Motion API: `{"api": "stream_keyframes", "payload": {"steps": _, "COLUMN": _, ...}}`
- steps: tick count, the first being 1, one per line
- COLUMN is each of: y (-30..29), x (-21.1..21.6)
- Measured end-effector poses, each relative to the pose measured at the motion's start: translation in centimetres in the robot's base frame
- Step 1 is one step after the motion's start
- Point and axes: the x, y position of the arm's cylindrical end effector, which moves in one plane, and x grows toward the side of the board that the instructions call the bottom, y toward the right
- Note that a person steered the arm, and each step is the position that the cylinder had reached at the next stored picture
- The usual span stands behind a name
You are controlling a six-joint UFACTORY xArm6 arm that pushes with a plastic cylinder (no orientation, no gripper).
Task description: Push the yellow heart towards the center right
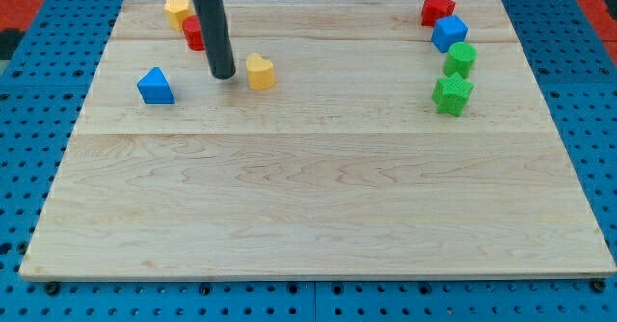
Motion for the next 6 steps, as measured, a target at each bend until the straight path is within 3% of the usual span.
{"api": "stream_keyframes", "payload": {"steps": 1, "y": 10.2, "x": 2.1}}
{"api": "stream_keyframes", "payload": {"steps": 2, "y": 16.1, "x": 1.6}}
{"api": "stream_keyframes", "payload": {"steps": 3, "y": 18.4, "x": 0.5}}
{"api": "stream_keyframes", "payload": {"steps": 4, "y": 19.7, "x": 6.5}}
{"api": "stream_keyframes", "payload": {"steps": 6, "y": 19.7, "x": 7.3}}
